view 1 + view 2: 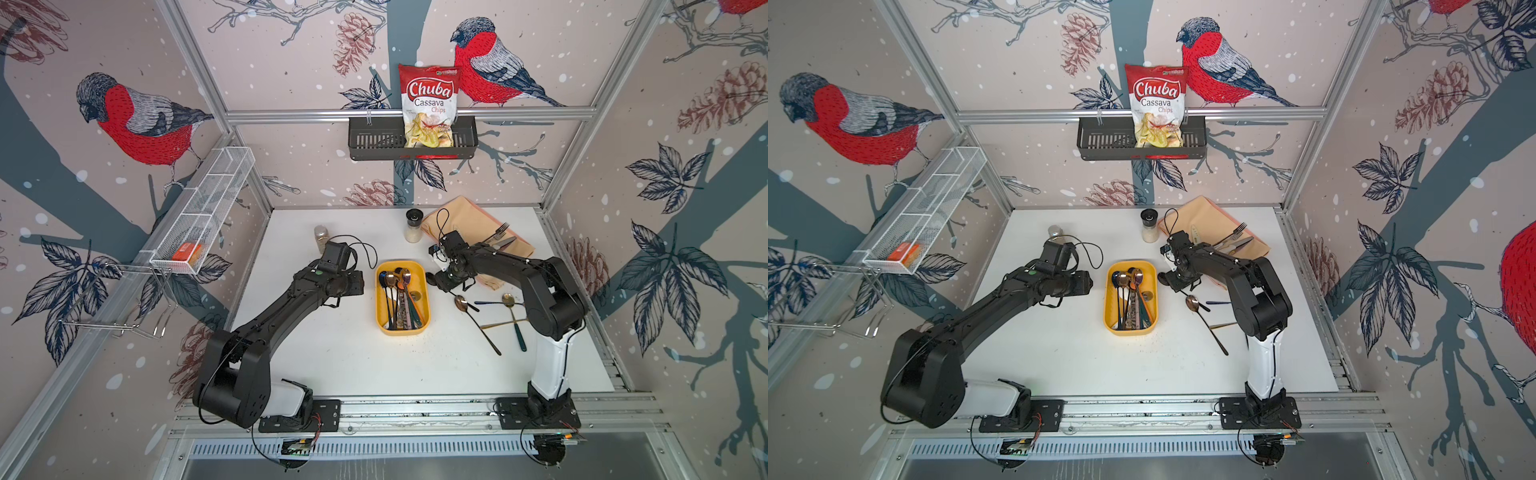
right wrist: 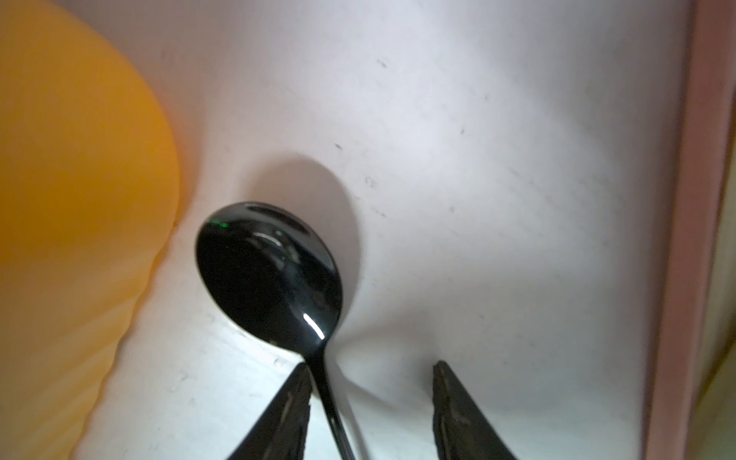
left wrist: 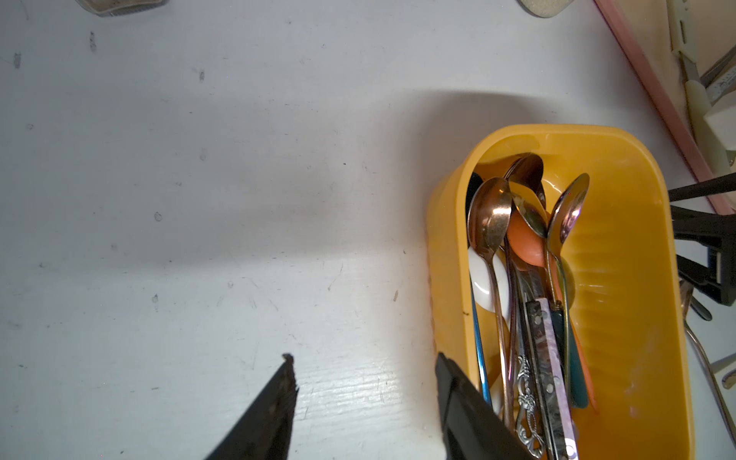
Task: Put the spoon into the storage box
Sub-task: Adjust the spoon at the center of the board.
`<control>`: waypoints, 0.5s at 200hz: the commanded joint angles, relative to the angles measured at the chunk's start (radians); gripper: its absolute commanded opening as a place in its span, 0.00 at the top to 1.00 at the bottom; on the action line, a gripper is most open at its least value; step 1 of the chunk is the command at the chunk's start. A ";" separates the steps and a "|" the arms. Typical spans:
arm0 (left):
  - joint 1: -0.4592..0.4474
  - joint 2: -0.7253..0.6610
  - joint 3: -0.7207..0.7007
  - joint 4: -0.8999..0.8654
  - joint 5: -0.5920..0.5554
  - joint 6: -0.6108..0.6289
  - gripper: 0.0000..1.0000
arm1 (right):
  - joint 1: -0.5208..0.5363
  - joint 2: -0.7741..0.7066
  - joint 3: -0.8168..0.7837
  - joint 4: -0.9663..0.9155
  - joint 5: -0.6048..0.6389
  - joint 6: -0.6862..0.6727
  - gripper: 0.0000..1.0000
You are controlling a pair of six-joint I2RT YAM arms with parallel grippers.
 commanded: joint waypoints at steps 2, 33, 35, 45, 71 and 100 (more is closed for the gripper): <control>0.001 0.002 -0.003 -0.009 -0.007 0.004 0.41 | -0.004 0.024 -0.005 -0.028 -0.013 0.014 0.54; 0.001 0.004 -0.001 -0.010 -0.008 0.005 0.41 | -0.013 0.031 -0.005 -0.027 -0.016 0.018 0.62; 0.001 0.005 -0.001 -0.008 -0.009 0.004 0.41 | -0.014 0.030 -0.005 -0.028 -0.016 0.018 0.62; 0.001 0.005 -0.001 -0.008 -0.008 0.004 0.41 | -0.018 0.031 -0.005 -0.028 -0.017 0.018 0.64; 0.001 0.006 -0.002 -0.008 -0.009 0.005 0.41 | -0.024 0.033 -0.003 -0.034 -0.018 0.021 0.69; 0.001 0.008 -0.002 -0.007 -0.010 0.004 0.42 | -0.025 0.033 -0.003 -0.050 -0.018 0.026 0.74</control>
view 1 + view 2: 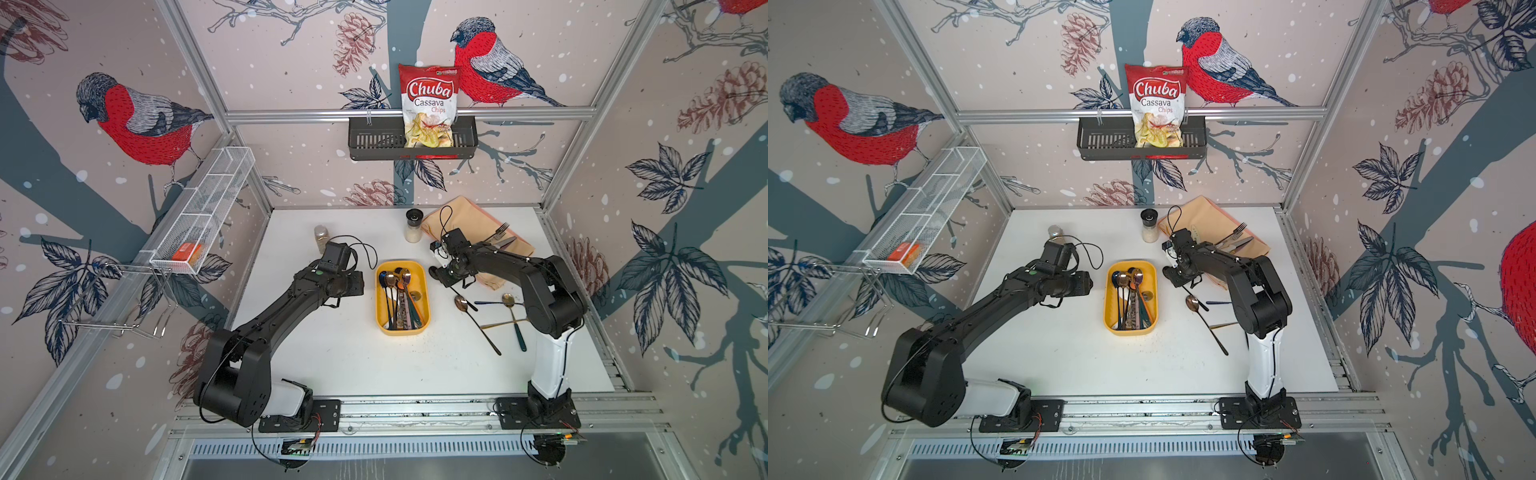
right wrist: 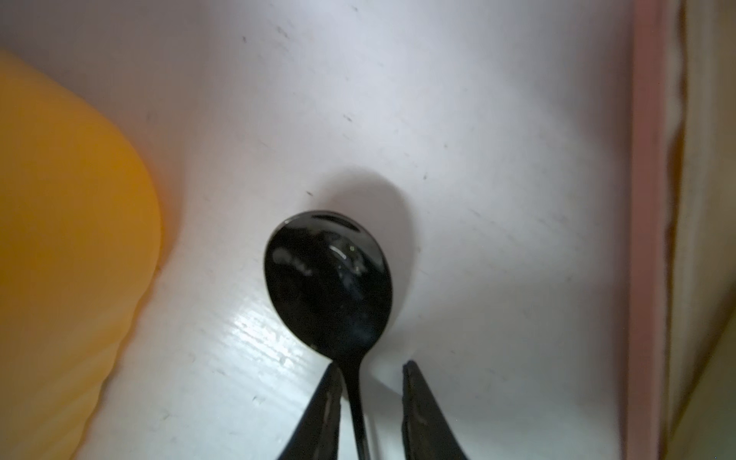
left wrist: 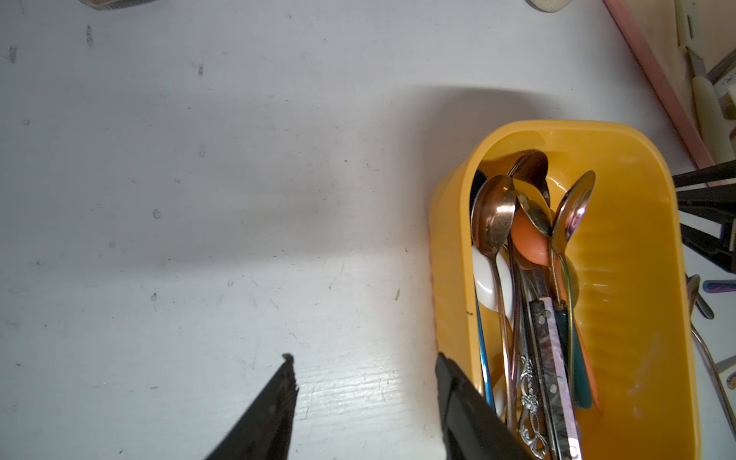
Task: Put the spoon into the storage box
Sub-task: Adjust the spoon at the center of the board, then pick up the spoon from the center of the board.
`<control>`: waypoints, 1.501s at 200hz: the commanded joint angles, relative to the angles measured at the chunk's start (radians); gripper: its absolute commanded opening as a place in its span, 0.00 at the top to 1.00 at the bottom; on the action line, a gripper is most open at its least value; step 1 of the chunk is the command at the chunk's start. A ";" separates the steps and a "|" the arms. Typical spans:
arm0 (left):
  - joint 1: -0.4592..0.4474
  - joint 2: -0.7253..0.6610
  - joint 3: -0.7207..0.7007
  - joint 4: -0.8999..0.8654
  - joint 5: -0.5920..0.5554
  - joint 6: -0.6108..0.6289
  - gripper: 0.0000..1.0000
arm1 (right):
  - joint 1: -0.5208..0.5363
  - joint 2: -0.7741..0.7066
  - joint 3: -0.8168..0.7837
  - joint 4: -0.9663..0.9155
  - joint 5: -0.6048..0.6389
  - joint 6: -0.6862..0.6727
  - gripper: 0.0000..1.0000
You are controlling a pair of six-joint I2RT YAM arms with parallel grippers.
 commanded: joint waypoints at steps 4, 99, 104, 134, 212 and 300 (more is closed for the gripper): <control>0.001 0.002 0.000 -0.007 -0.009 0.004 0.42 | 0.002 0.019 -0.008 -0.095 -0.004 0.023 0.74; 0.001 0.004 0.000 -0.005 -0.005 0.003 0.41 | 0.007 -0.008 -0.073 -0.129 0.036 0.042 0.70; 0.001 0.004 0.000 -0.005 -0.006 0.002 0.42 | 0.009 -0.009 -0.075 -0.130 0.035 0.042 0.72; 0.001 0.003 -0.001 -0.005 -0.008 0.003 0.42 | 0.009 -0.019 -0.079 -0.135 0.035 0.040 0.80; 0.004 -0.003 0.002 -0.009 -0.013 0.006 0.41 | 0.035 -0.012 -0.018 -0.099 0.108 0.036 0.94; 0.016 -0.014 0.001 -0.012 -0.016 0.013 0.41 | 0.062 0.004 0.066 -0.026 0.247 0.060 0.96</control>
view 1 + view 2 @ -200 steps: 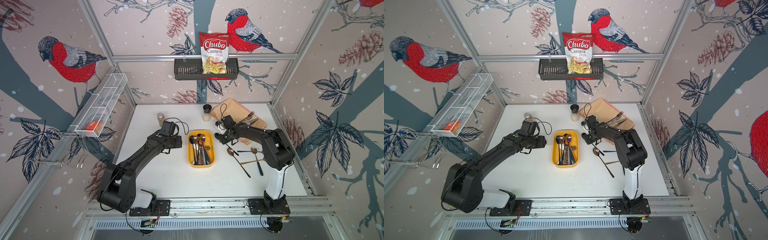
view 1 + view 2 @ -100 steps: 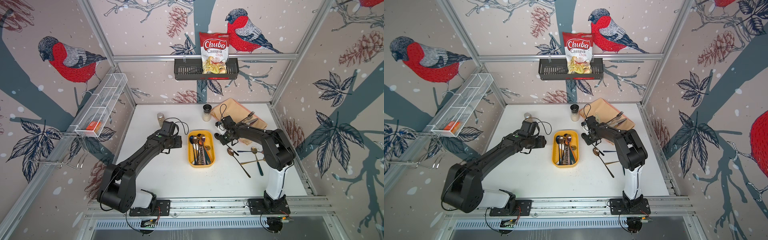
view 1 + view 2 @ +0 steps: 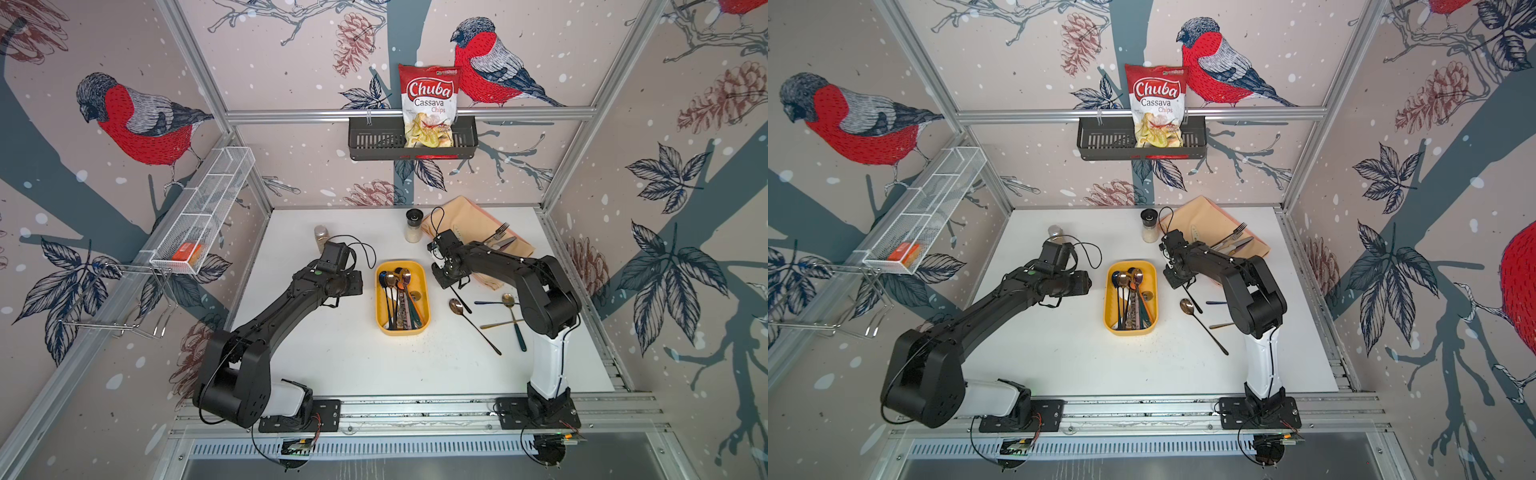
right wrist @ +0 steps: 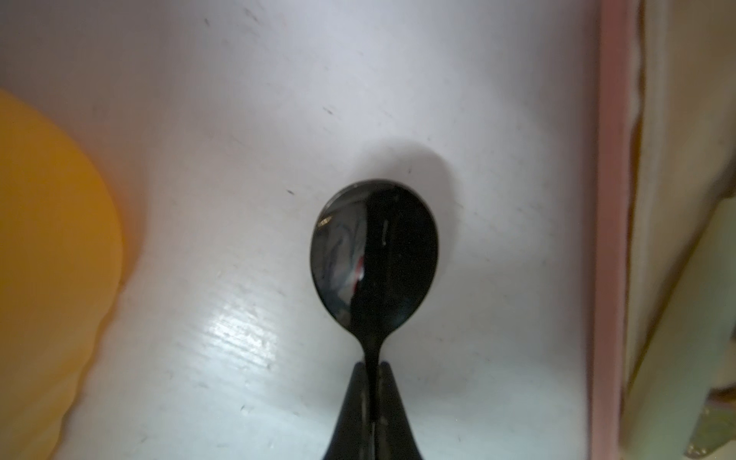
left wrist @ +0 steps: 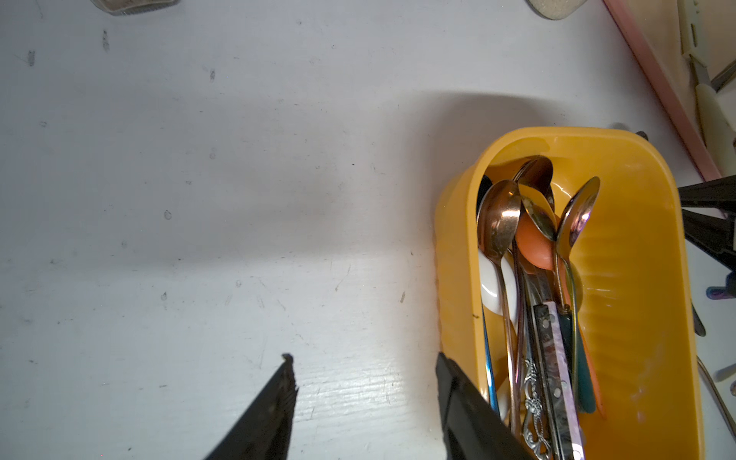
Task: Put the spoon into the storage box
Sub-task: Pick up the spoon from the center of the board, then place the spoon in the storage box.
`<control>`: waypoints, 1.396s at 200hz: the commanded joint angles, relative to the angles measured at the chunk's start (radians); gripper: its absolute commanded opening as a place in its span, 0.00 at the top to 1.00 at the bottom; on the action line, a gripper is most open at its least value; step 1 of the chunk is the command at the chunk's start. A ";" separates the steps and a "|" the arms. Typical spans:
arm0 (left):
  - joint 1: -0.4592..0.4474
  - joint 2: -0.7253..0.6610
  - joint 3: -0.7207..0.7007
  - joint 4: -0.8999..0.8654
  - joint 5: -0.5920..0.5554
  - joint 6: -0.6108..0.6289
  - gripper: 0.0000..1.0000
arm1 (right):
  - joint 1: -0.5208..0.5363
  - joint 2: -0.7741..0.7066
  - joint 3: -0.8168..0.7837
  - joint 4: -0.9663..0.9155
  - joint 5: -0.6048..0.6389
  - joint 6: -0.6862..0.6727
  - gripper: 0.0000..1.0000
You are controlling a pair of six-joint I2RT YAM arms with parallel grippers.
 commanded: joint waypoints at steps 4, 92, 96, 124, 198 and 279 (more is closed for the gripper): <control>0.005 -0.006 0.001 -0.011 -0.009 0.014 0.41 | 0.004 -0.013 0.013 0.028 0.097 0.021 0.96; 0.019 -0.010 -0.005 0.000 -0.010 0.019 0.41 | 0.056 -0.135 0.093 -0.092 0.085 0.155 0.96; 0.020 -0.010 -0.005 0.001 -0.010 0.019 0.41 | 0.064 -0.138 0.098 -0.100 0.080 0.163 0.96; 0.023 -0.011 -0.009 0.006 -0.008 0.022 0.41 | 0.111 -0.143 0.161 -0.144 0.003 0.258 0.96; 0.029 -0.031 -0.019 0.009 -0.004 0.024 0.41 | 0.216 -0.101 0.240 -0.131 -0.044 0.450 0.96; 0.030 -0.040 -0.037 0.020 0.007 0.015 0.41 | 0.231 -0.069 0.179 -0.085 -0.079 0.585 0.96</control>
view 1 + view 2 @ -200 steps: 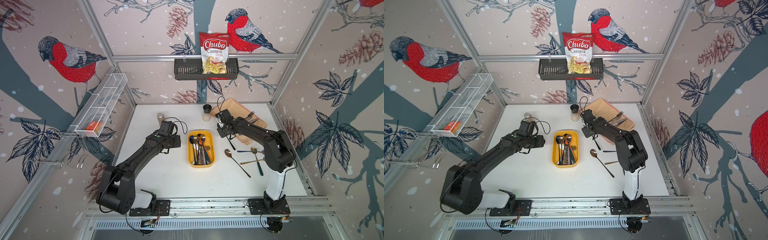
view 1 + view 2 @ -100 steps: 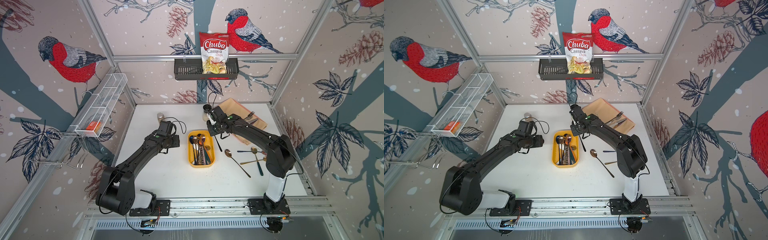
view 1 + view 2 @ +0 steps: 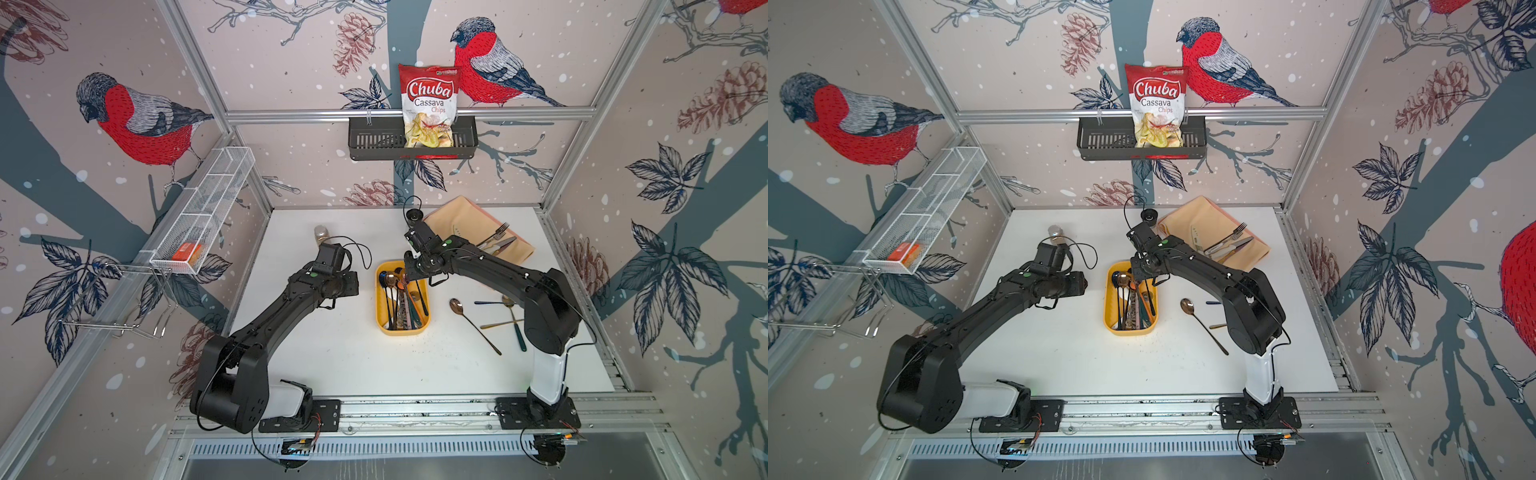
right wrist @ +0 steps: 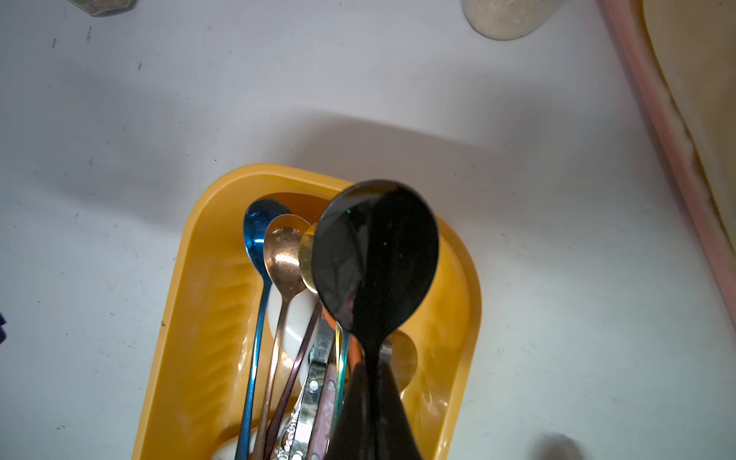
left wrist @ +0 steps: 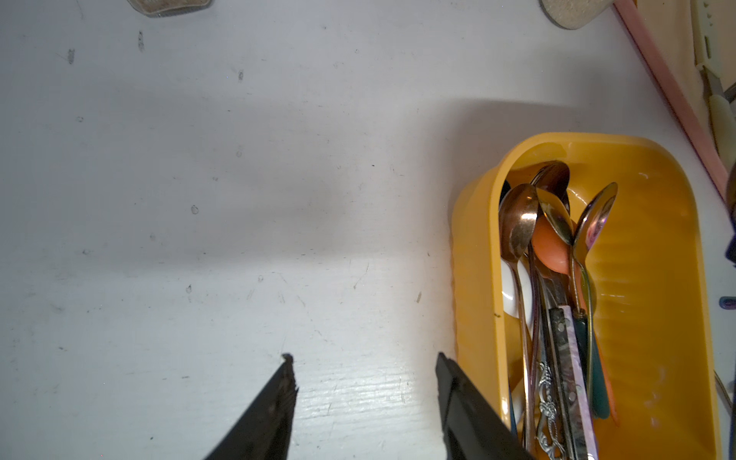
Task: Put the spoon into the storage box
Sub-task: Place the spoon in the storage box.
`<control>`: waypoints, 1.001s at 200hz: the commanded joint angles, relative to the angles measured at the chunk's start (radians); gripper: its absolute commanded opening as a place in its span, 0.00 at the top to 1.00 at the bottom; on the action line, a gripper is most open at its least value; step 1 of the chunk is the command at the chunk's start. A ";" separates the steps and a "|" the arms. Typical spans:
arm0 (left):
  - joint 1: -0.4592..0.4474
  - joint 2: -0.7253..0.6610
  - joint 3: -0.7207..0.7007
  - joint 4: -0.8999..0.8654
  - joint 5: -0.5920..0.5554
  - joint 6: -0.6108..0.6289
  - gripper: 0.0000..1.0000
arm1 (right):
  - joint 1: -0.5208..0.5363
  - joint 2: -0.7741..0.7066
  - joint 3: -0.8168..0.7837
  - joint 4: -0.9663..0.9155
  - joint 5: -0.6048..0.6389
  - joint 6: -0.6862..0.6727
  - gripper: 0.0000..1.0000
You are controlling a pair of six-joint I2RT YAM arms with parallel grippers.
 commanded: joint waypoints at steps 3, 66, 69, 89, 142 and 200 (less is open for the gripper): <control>0.003 -0.010 -0.009 0.016 0.009 0.008 0.41 | 0.003 0.018 -0.012 0.025 -0.025 0.066 0.95; 0.004 -0.017 -0.008 0.013 0.010 0.004 0.41 | 0.010 0.040 -0.075 0.059 -0.033 0.131 0.93; 0.003 -0.017 -0.010 0.013 0.011 0.005 0.41 | 0.010 0.043 -0.077 0.058 -0.033 0.134 0.93; 0.003 -0.020 -0.009 0.014 0.012 0.005 0.41 | 0.013 0.058 -0.078 0.060 -0.039 0.139 0.92; 0.004 -0.016 -0.007 0.011 0.016 0.006 0.41 | 0.015 0.071 -0.074 0.045 -0.025 0.140 0.83; 0.003 -0.006 0.004 0.007 0.018 0.012 0.41 | 0.020 0.057 -0.051 0.018 0.029 0.091 0.61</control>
